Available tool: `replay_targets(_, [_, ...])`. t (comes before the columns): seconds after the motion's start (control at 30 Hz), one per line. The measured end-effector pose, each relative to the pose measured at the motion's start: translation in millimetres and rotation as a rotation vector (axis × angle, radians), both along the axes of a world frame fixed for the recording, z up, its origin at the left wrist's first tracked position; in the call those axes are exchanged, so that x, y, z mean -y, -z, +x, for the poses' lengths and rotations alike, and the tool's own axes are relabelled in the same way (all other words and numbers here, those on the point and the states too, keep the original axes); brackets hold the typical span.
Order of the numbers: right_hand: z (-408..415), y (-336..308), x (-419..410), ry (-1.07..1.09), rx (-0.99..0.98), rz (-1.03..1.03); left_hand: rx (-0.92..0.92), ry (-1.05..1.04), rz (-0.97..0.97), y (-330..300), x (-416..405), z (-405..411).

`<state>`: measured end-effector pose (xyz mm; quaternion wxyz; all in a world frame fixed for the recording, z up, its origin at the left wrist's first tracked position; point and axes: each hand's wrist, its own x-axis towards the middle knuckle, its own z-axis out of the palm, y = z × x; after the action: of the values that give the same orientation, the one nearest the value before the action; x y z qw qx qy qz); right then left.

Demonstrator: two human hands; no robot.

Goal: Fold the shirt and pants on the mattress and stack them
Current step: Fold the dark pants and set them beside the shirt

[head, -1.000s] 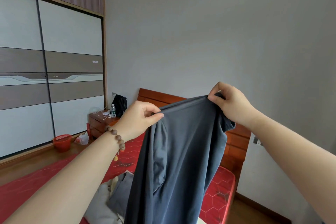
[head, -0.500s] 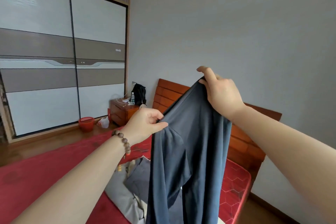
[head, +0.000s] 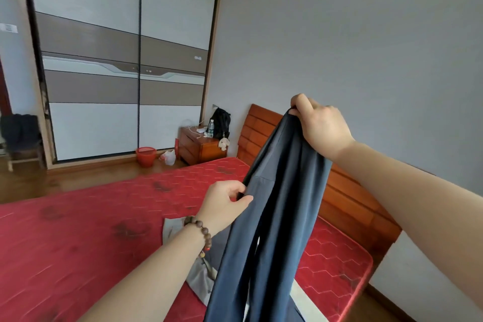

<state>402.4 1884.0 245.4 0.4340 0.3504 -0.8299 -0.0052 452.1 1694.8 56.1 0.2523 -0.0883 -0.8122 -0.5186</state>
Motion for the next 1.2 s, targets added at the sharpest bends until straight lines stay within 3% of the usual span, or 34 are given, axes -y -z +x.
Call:
replay_targets(0.17, [4.0,-3.1,3.8,-0.093,-0.005,-0.060,0.031,-0.052,-0.165,34.9,4.5,-7.1])
replay_targets(0.4, [3.7,-8.2,-0.4,-0.129,0.011,-0.127,0.119,-0.101,-0.183,60.5,2.1,-5.6])
replay_targets(0.53, [-5.2,-5.1,-12.1,-0.098,0.048,-0.154,0.178,-0.155,0.009,60.5,25.9,2.8])
replay_targets(0.67, [-15.9,3.2,-27.1,-0.073,0.093,-0.195,0.191,-0.232,0.354,44.1,85.9,22.0])
replay_targets(0.83, [-27.4,20.3,-22.2,-0.115,0.197,-0.249,0.142,-0.196,0.510,1.7,136.8,53.0])
replay_targets(0.93, [-36.6,23.2,-12.8,-0.188,0.259,-0.329,0.250,-0.164,0.368,-10.2,147.1,78.4])
replay_targets(1.03, [-45.4,29.9,-2.2,-0.239,0.299,-0.325,0.307,-0.325,0.088,-12.5,151.2,102.1])
replay_targets(1.2, [-49.4,52.4,21.2,-0.355,0.371,-0.325,0.206,-0.583,0.108,3.8,143.8,132.3])
